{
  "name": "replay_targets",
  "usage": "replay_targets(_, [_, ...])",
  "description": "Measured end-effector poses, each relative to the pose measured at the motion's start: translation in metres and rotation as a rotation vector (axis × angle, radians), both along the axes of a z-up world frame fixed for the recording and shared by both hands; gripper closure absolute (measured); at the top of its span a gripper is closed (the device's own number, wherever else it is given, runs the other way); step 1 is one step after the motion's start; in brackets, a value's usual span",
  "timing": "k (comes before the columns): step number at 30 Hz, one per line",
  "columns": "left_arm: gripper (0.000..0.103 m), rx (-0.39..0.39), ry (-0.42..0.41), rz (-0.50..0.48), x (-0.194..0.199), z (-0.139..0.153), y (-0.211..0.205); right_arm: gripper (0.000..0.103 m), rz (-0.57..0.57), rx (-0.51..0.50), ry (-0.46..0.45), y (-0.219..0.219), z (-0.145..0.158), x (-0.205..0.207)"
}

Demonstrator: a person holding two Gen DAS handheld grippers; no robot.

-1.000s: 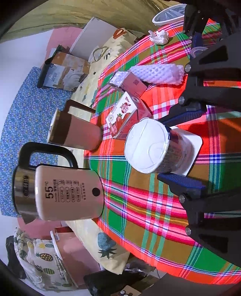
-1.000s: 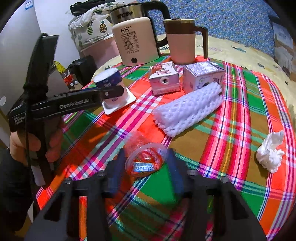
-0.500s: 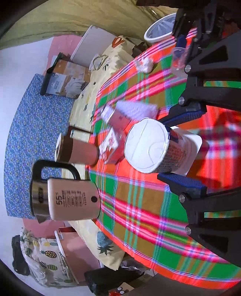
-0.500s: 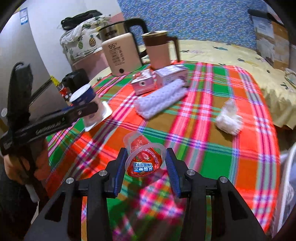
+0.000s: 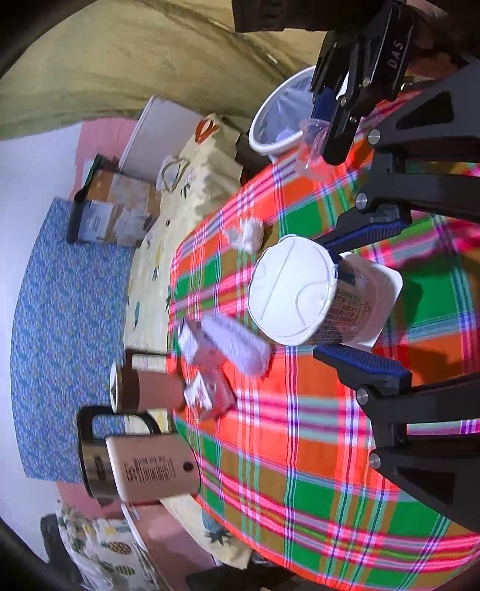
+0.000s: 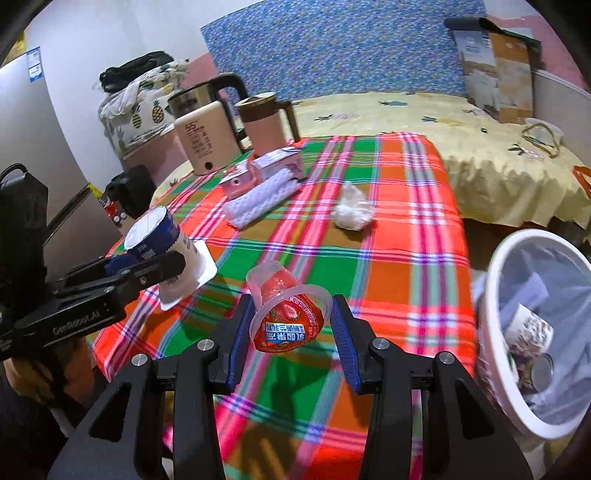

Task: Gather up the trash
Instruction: 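Carry the yogurt cup and jelly cup over the bin and release both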

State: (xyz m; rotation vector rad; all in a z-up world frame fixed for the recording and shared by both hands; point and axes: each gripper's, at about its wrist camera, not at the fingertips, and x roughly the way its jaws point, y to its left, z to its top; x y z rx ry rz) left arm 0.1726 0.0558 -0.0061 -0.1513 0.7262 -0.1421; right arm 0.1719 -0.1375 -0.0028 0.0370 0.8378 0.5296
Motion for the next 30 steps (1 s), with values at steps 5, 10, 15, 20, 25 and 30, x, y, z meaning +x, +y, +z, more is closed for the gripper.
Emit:
replay_targets(5, [0.053, 0.008, -0.003, -0.048, 0.0, 0.004, -0.029, 0.059, -0.053, 0.005, -0.009, -0.023, 0.001, -0.003])
replay_targets(10, [0.053, 0.005, -0.005, -0.094, 0.007, 0.006, -0.055, 0.059, -0.114, 0.009, -0.017, -0.053, 0.001, -0.005])
replay_targets(15, [0.053, 0.0, -0.013, -0.148, 0.016, 0.007, -0.084, 0.059, -0.209, 0.003, -0.015, -0.089, -0.001, -0.004])
replay_targets(20, [0.052, -0.007, -0.031, -0.221, 0.028, 0.011, -0.12, 0.059, -0.302, -0.01, -0.012, -0.122, -0.003, -0.004])
replay_targets(25, [0.052, -0.008, -0.033, -0.282, 0.04, 0.01, -0.154, 0.059, -0.374, -0.03, 0.003, -0.145, -0.007, -0.001])
replay_targets(30, [0.052, -0.014, -0.035, -0.344, 0.05, 0.008, -0.184, 0.059, -0.418, -0.041, 0.021, -0.163, -0.012, -0.003])
